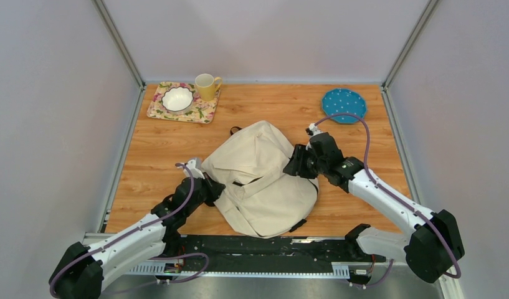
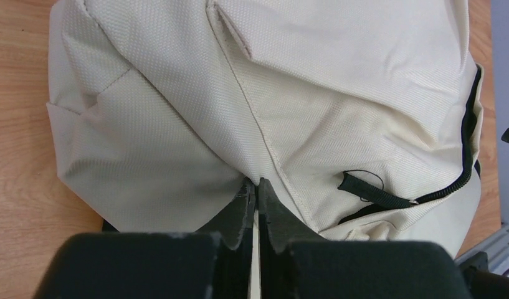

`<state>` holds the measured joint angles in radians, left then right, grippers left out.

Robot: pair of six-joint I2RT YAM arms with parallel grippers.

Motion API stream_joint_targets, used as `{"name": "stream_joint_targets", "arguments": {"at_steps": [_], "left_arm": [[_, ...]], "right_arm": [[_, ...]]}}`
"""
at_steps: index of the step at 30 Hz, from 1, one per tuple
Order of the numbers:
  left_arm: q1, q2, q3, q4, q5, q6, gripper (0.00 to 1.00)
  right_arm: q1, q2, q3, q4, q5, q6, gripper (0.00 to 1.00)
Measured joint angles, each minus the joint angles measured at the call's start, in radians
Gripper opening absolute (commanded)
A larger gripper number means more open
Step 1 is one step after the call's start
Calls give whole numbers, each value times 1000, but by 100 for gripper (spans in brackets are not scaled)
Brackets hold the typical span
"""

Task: Pack the student bag
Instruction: Adjust the student bag at the center of the board, then zip the student bag at the center of the board.

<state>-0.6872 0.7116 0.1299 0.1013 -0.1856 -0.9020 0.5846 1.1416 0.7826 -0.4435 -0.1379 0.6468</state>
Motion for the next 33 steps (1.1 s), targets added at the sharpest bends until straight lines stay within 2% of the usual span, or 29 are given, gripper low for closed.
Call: {"name": "stream_joint_targets", "arguments": {"at_steps": [6,10,13,16,19,25,33], "left_arm": [[21,19,47,-31,27,63,0],[74,48,122,-88,87,151,0],[153,89,183,-117,174,201,0],[317,168,253,-135,381,256,0],[402,216,274,-134,523,282,0],[422,212,271,-103,646,286,0],[422,212,271,-96,699,285,0]], "right_arm": [[0,3,0,0,-13,0,49],[0,11,0,-4,8,0,50],[0,23,0,-13,34,-1,50],[0,29,2,-20,42,-8,50],[0,30,6,-14,8,-20,50],[61,49,71,-8,-42,-65,50],[256,225,306,-13,6,-190,47]]}}
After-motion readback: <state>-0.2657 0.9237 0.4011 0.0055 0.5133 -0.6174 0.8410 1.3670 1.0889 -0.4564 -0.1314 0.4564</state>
